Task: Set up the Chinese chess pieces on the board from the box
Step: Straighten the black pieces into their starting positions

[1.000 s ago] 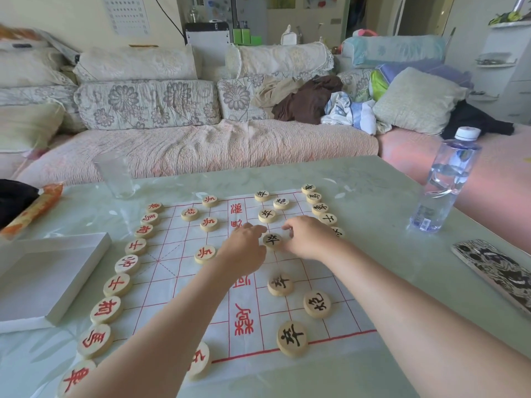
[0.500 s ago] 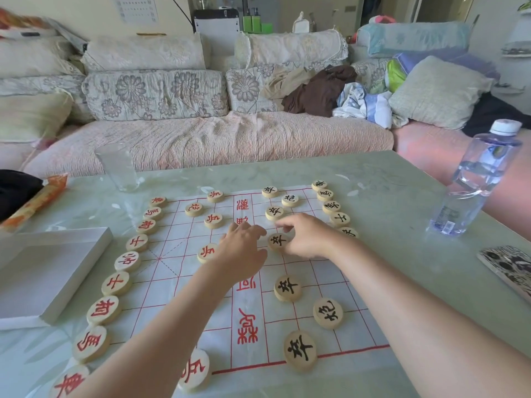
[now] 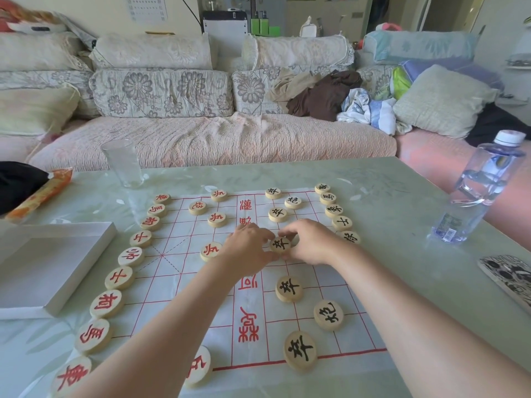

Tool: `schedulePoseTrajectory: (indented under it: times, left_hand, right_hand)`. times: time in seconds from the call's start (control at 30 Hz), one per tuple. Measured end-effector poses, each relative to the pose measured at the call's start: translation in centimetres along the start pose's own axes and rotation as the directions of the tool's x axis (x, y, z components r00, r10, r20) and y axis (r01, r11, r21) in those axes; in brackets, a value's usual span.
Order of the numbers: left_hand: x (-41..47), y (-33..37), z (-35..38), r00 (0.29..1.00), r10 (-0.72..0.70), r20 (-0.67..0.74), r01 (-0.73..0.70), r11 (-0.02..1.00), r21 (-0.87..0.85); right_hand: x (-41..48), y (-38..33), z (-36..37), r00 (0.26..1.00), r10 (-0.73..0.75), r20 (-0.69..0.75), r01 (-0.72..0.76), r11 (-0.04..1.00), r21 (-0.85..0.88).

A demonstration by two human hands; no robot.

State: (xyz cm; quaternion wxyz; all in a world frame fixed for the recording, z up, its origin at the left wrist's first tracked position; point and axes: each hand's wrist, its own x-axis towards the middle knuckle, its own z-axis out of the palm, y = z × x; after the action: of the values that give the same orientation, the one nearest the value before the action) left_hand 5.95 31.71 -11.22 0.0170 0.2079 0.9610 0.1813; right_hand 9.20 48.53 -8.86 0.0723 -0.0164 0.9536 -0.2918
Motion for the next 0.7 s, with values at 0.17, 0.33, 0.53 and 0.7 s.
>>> schedulePoseTrajectory:
  times: [0.17,0.33,0.53,0.7]
  left_hand:
    - [0.1,0.1,-0.1,1.0,0.01,0.018,-0.01,1.0,0.001]
    - [0.6,-0.2,-1.8,0.99,-0.045,0.135,0.06,0.992,-0.109]
    - [3.8,-0.6,-2.7,0.99,-0.099,0.102,0.107,0.991,-0.078]
    - [7.4,-1.0,-1.7,0.993,-0.11,0.044,0.11,0.994,0.008]
  right_hand:
    - [0.5,0.2,-0.2,0.999,0.015,0.035,-0.014,1.0,-0.025]
    - [2.1,0.8,-2.1,0.999,0.047,-0.024,-0.043,0.988,0.145]
    - [5.8,1.3,-2.4,0.98,0.065,-0.186,-0.058,0.998,0.04]
    - [8.0,1.2,-1.6,0.992,0.048,-0.116,-0.071,0.977,-0.201]
